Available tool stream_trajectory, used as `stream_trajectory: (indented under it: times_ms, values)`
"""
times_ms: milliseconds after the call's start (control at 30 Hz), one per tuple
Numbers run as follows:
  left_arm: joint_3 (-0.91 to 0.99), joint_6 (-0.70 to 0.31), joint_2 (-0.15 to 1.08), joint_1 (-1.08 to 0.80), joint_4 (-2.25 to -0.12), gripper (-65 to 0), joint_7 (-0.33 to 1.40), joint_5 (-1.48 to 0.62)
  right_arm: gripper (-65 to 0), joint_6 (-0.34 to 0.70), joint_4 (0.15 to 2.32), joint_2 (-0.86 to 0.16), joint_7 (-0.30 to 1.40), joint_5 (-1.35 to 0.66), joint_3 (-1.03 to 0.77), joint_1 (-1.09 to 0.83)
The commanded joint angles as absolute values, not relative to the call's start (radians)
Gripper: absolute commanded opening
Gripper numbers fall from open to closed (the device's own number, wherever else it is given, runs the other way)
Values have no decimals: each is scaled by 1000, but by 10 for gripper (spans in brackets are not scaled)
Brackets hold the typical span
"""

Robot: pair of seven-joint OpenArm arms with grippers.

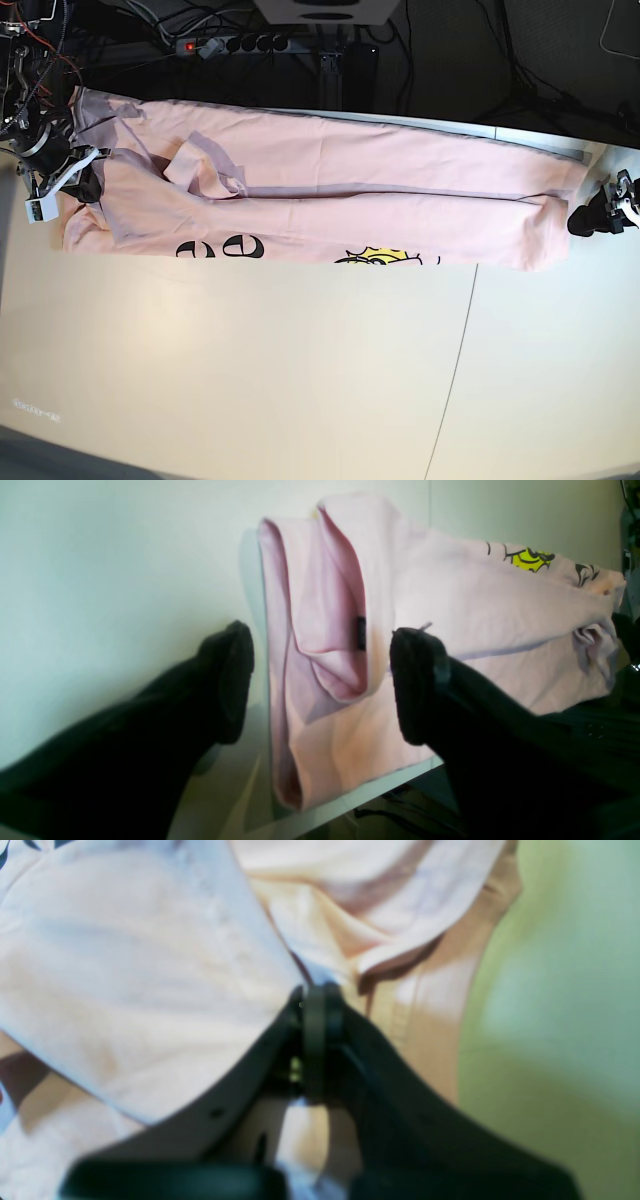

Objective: Fold the T-shirt properly
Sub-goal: 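Regrasp the strip end with the left gripper and pull it taut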

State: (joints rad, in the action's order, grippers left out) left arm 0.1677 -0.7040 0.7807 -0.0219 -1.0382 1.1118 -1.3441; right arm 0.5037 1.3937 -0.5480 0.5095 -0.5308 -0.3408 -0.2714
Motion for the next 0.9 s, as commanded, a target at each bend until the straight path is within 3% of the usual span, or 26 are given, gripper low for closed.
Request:
stream_trajectory:
  times_ms: [0,400,867]
  values:
    - [176,-698,798,-9,-1048,-195,1104,-1345,-650,558,1396,-567,531,-516,-349,-272]
    - [173,-698,779,-20,-1048,-195,1073,-1260,-650,557,1396,-567,531,-517,-349,-272]
    - [26,-698,778,-19,-1048,-195,1029,-1196,-650,557,1396,-567,531,-524,-349,-272]
